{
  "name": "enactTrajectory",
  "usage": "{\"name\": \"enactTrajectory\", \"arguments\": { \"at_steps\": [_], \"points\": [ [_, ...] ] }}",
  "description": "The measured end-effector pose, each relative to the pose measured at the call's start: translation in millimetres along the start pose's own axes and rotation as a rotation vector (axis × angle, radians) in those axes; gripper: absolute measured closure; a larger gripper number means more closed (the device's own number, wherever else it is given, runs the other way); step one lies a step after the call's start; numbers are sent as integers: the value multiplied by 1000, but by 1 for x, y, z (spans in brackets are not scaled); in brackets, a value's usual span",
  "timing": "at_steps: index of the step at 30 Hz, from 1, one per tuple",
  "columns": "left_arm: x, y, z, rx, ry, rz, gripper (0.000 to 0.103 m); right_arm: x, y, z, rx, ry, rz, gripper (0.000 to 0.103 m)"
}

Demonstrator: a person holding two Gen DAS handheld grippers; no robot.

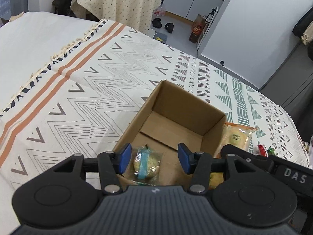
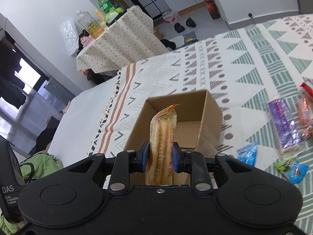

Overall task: Organize snacks
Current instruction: 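Carry both packets to the cardboard box and open both grippers to drop them, then move both tools back to the pile and grasp the green-and-blue packet with the left gripper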

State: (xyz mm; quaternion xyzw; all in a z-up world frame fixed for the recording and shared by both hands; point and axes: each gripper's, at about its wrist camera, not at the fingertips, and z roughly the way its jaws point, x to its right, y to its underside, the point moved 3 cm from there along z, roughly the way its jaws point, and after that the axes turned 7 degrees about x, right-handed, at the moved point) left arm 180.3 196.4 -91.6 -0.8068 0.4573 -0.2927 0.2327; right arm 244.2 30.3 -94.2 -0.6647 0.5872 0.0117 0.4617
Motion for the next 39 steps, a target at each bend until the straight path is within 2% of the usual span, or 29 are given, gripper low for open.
{"name": "enactTrajectory", "arguments": {
  "at_steps": [5, 6, 8, 11, 14, 18, 22, 28, 33, 39],
  "points": [
    [-4, 2, 2, -2, -9, 1, 45, 4, 9, 14, -41, -2, 23, 73],
    [-3, 2, 3, -8, -9, 2, 44, 5, 11, 15, -49, 3, 26, 66],
    [-3, 4, 4, -17, -12, 3, 44, 9, 13, 15, -59, 7, 31, 58],
    [-1, 5, 3, -18, -13, 7, 43, 13, 12, 8, -57, -5, 43, 55],
    [4, 6, 0, -18, -20, 16, 36, 17, 10, -4, -39, 9, 40, 47],
    [14, 8, -7, -5, -22, 39, 27, 35, 6, -27, -11, 5, 63, 44],
    [29, 14, -13, 2, -6, 65, 24, 57, 3, -49, 20, 46, 65, 39],
    [56, 27, -20, -32, 45, 88, 22, 85, 2, -80, 50, 92, 55, 24],
    [77, 38, -26, -67, 88, 106, 8, 100, 1, -98, 66, 109, 31, 16],
    [96, 45, -35, -69, 83, 130, 3, 114, -7, -121, 116, 115, 6, 0]
  ]
}}
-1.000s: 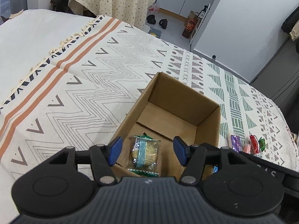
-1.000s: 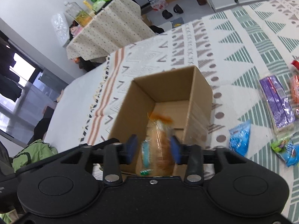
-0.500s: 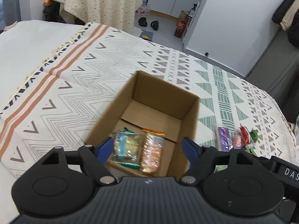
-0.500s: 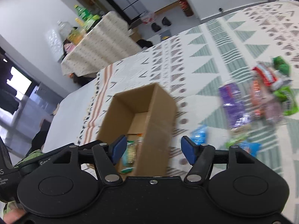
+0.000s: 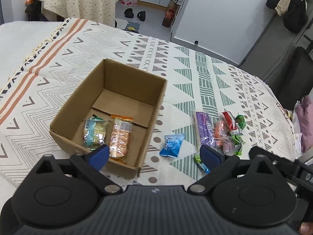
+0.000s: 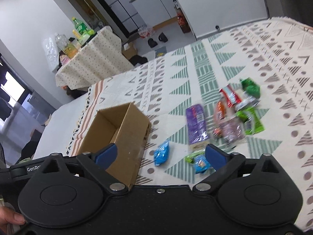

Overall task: Organize snacks
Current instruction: 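Move both tools back to the pile and grasp the green-and-blue packet with the left gripper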

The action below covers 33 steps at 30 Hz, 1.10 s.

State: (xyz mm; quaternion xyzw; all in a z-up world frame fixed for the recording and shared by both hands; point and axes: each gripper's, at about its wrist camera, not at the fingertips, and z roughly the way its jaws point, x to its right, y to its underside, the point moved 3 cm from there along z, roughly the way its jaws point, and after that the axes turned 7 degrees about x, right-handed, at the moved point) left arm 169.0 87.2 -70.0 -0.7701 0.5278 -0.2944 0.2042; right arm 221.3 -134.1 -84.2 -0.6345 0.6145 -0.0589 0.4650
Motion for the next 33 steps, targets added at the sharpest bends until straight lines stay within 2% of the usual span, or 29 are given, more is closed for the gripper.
{"name": "enactTrajectory", "arguments": {
  "at_steps": [9, 16, 25, 33],
  "points": [
    [38, 2, -12, 13, -2, 70, 1, 28, -11, -24, 42, 7, -37, 0],
    [63, 12, -11, -8, -5, 105, 1, 51, -18, -42, 64, 9, -44, 0],
    [91, 23, -11, 1, 9, 83, 1, 78, -28, -56, 72, 25, -69, 0],
    [113, 35, 0, 16, 11, 102, 1, 98, -20, -51, 70, 29, -51, 0]
  ]
}}
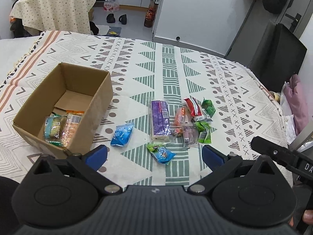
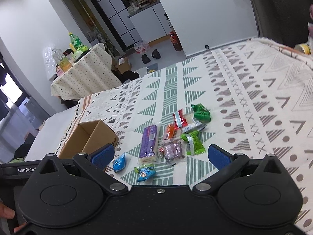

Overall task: Organize snacks
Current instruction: 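Move both tools back to the pile and grasp the green-and-blue packet with the left gripper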

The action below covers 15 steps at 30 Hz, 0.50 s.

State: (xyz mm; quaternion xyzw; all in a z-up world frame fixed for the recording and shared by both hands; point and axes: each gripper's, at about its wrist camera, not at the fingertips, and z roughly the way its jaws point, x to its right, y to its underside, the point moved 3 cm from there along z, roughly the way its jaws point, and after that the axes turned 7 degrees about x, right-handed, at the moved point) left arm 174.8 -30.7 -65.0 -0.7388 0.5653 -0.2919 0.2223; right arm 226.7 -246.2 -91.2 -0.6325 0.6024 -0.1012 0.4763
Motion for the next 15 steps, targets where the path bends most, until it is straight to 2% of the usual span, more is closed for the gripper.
{"name": "enactTrajectory", "arguments": {
  "at_steps": [3, 7, 11, 13, 15],
  "points": [
    [3, 6, 6, 0, -5, -2, 1, 8, 4, 5, -8, 32, 0, 0],
    [3, 15, 20, -14, -35, -12, 3, 22, 6, 13, -34, 39, 60, 0],
    [4, 20, 32, -20, -37, -27, 4, 28, 10, 18, -46, 17, 88, 0],
    [5, 23, 39, -22, -38, -27, 6, 28, 11, 23, -62, -1, 92, 0],
    [6, 27, 48, -36, -36, -47, 14, 26, 12, 29, -81, -5, 85, 0]
  ]
}}
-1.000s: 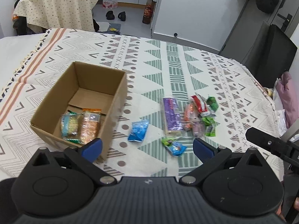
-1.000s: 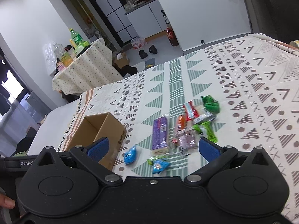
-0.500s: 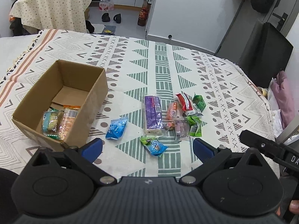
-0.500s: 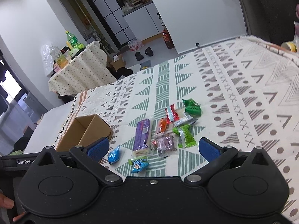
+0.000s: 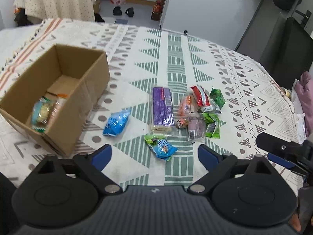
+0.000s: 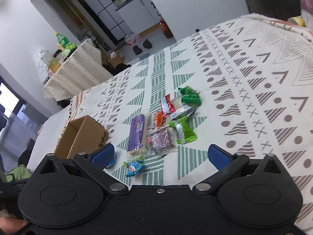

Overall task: Organize snacks
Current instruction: 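Move both tools back to the pile and grasp the green-and-blue packet with the left gripper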

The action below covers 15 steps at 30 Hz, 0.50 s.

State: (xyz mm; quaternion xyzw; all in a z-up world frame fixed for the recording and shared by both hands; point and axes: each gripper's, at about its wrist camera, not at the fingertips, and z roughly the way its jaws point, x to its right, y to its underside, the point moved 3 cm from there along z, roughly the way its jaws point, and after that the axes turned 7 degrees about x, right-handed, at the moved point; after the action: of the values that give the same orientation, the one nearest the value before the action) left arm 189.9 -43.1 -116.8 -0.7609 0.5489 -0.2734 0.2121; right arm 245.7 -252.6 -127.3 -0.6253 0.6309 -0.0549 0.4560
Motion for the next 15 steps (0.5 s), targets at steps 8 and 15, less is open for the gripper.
{"name": "enactTrajectory", "arguments": {
  "at_steps": [8, 15],
  "points": [
    [-3, 6, 37, -38, 12, -69, 39, 5, 0, 20, -25, -5, -4, 11],
    [-2, 9, 68, -69, 14, -96, 45, 9, -1, 44, -69, -2, 11, 31]
  ]
}}
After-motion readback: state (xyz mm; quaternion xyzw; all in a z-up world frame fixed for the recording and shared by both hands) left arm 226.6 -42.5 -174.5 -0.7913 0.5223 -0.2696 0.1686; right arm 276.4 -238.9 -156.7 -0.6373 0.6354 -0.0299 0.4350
